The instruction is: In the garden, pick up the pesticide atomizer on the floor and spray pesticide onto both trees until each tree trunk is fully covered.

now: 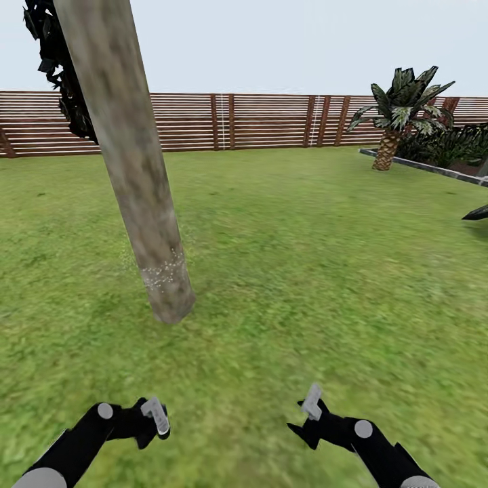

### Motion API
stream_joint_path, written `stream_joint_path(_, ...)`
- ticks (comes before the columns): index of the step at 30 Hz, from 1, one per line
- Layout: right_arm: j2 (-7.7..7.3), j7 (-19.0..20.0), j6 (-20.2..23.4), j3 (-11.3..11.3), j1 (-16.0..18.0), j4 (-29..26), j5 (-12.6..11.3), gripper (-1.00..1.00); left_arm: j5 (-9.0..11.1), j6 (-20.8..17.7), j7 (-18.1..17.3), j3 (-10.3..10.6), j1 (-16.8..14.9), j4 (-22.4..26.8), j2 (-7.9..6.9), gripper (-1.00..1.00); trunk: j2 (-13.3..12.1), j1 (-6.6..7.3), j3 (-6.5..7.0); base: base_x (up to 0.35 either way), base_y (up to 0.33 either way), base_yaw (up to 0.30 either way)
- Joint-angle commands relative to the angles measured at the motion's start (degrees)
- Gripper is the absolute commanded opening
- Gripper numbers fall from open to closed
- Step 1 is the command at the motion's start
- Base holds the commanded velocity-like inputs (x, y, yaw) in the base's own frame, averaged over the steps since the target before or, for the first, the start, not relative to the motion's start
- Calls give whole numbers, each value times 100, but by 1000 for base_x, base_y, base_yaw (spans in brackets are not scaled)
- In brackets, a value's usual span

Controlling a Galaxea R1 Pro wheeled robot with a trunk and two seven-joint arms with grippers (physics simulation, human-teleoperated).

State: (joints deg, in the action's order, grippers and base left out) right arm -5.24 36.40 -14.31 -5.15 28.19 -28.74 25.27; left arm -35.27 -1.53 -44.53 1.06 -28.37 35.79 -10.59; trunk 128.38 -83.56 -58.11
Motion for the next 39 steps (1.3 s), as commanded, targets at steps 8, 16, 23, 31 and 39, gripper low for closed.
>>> stream_joint_path(8,369,1114,-37,-21,40,-398,754,-100,-21,-41,-41,1043,-31,7,240,-100,2,1,-5,0,0,0)
stream_joint_path(16,1094,1248,-30,-20,155,-568,1544,-100,-43,-35,-667,1141,-33,16,342,-100,2,1,-5,0,0,0)
stream_joint_path(23,1170,1393,-36,-21,221,-571,1551,-100,-48,-36,-681,1384,-46,18,524,-100,2,1,-5,0,0,0)
stream_joint_path(31,1227,1585,-37,-22,222,-579,1551,-100,-59,-49,-675,1563,-97,23,662,-100,2,1,-5,0,0,0)
stream_joint_path(39,1382,1616,-37,-22,266,-582,1551,-100,-56,-50,-671,1575,-90,16,735,-100,2,1,-5,0,0,0)
